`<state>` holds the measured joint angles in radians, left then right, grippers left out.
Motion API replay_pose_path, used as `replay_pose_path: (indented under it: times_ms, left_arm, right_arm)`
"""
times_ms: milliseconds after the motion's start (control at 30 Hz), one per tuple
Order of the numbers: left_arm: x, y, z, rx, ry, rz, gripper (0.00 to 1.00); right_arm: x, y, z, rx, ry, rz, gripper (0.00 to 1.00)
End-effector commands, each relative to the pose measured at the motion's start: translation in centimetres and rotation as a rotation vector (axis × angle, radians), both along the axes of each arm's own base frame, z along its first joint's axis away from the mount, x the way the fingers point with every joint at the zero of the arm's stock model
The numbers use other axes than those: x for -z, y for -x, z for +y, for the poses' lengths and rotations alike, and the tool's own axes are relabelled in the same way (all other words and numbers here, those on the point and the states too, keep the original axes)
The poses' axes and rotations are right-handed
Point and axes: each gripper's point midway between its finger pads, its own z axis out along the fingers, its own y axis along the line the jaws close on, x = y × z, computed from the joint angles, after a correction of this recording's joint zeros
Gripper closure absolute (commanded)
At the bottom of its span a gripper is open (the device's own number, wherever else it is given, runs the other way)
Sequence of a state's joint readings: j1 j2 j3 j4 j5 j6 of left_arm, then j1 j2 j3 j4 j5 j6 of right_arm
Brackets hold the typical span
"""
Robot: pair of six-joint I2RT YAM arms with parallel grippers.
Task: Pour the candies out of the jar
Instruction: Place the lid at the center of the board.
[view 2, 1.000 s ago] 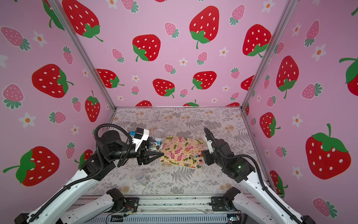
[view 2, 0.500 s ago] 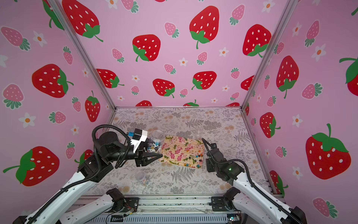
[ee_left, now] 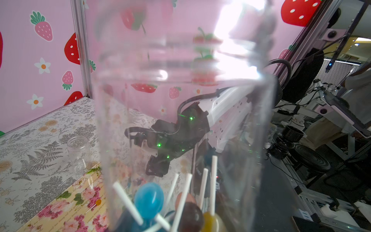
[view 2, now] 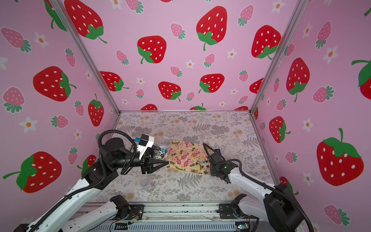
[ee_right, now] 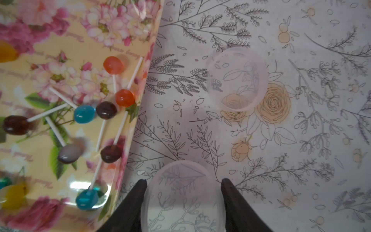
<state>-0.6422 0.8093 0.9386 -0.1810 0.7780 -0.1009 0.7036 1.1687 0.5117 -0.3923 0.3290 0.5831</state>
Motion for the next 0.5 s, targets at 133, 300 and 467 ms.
replay_pose_path:
  times_ms: [133,300,467]
  left_arm:
    - [-1.4,0.8,0.4,0.013,0.043,-0.043,0.53]
    - [-1.5,1.3,0.7,0.018,0.055,-0.043,0.53]
    - [-1.1,1.3,0.8,0.014,0.048,-0.034,0.53]
  right_arm:
    - [1.2,-0.3,-0.3,0.066,-0.017,0.012,0.4]
    - [1.4,-0.2,-0.5,0.078,-0.015,0.024,0.35]
    - [1.7,0.0,-0.6,0.093,-0.02,0.033,0.26]
